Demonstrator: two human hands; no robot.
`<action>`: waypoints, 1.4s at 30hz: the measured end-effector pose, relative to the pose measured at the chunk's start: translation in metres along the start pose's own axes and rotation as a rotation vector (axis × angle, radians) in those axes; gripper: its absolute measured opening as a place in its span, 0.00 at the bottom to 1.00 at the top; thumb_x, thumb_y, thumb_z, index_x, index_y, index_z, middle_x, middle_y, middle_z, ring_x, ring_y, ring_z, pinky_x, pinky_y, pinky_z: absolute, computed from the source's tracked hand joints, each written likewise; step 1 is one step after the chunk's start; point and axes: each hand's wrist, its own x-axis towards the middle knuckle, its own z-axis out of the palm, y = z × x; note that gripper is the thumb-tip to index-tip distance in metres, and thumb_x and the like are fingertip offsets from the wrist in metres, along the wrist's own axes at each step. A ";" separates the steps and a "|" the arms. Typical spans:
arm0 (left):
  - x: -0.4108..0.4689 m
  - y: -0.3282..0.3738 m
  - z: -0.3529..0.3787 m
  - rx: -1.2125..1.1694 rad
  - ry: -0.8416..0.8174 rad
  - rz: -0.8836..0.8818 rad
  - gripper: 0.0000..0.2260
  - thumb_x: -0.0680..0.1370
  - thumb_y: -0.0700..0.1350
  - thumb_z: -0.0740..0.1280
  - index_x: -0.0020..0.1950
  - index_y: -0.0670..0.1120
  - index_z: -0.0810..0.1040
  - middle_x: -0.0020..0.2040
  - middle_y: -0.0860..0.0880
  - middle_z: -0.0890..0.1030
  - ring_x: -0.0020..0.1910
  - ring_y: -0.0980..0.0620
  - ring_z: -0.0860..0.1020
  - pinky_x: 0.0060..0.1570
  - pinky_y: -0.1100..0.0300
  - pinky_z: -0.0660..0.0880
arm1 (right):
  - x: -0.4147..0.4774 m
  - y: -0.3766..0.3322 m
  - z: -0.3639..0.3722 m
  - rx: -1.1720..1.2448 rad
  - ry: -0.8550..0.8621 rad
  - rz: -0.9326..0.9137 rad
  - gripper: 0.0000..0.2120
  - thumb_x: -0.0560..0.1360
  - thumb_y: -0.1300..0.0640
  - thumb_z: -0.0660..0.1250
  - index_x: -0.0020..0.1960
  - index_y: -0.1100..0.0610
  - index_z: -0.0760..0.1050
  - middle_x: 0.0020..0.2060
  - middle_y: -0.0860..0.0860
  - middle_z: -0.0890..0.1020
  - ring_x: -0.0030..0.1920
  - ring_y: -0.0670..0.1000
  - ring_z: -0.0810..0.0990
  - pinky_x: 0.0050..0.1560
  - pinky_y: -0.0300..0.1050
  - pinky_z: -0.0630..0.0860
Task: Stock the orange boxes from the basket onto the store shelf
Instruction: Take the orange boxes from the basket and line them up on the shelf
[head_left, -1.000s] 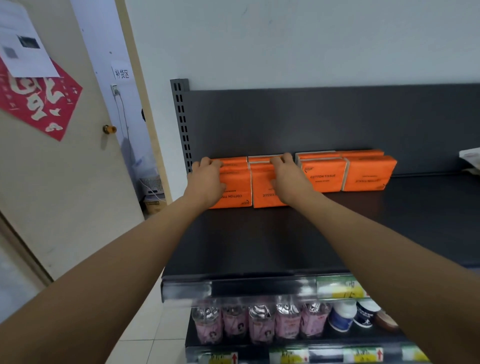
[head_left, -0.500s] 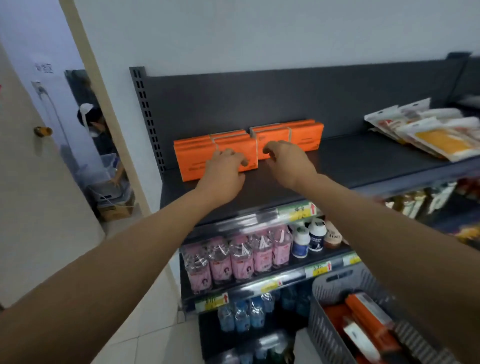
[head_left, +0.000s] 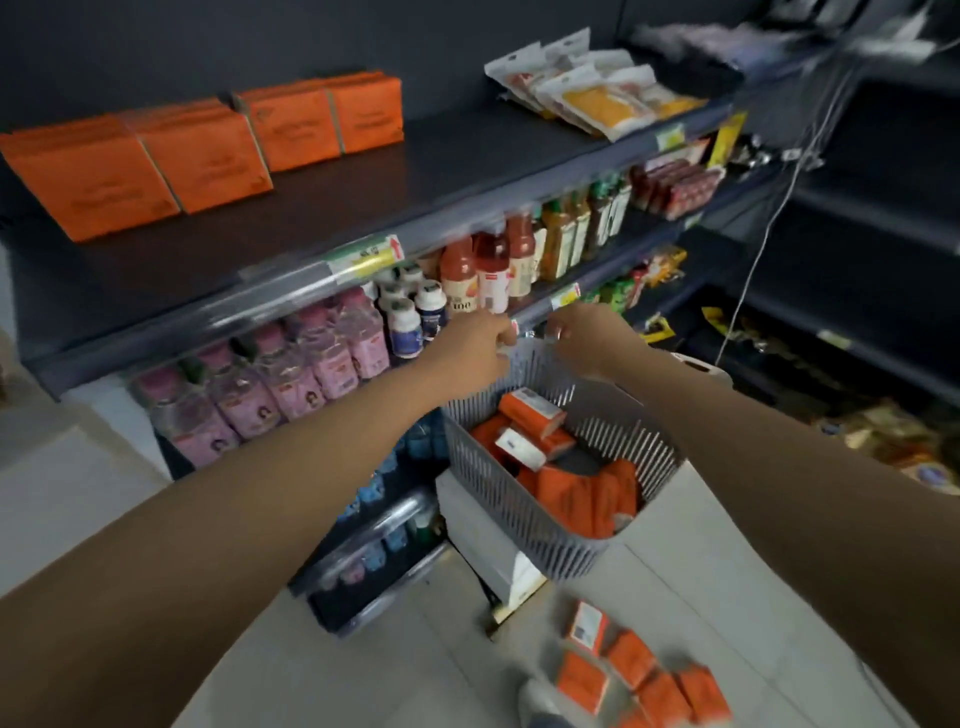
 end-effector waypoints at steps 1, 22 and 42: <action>0.003 0.003 0.013 -0.012 -0.044 -0.005 0.12 0.76 0.39 0.66 0.58 0.40 0.77 0.60 0.41 0.77 0.59 0.44 0.76 0.57 0.55 0.73 | -0.003 0.014 0.005 -0.013 -0.051 0.013 0.15 0.78 0.63 0.58 0.61 0.58 0.76 0.60 0.57 0.79 0.59 0.59 0.78 0.53 0.48 0.76; 0.075 -0.042 0.206 -0.031 -0.329 -0.542 0.18 0.76 0.34 0.61 0.67 0.41 0.70 0.66 0.40 0.70 0.63 0.43 0.72 0.60 0.55 0.69 | 0.057 0.137 0.184 -0.110 -0.751 -0.153 0.25 0.74 0.53 0.67 0.70 0.58 0.70 0.65 0.54 0.76 0.63 0.56 0.76 0.63 0.48 0.74; 0.116 -0.078 0.271 0.256 -0.409 -0.423 0.18 0.77 0.43 0.61 0.67 0.48 0.71 0.69 0.47 0.70 0.66 0.44 0.69 0.63 0.50 0.69 | 0.094 0.156 0.226 0.158 -0.979 -0.049 0.33 0.69 0.47 0.73 0.70 0.54 0.68 0.63 0.52 0.75 0.64 0.55 0.73 0.62 0.48 0.69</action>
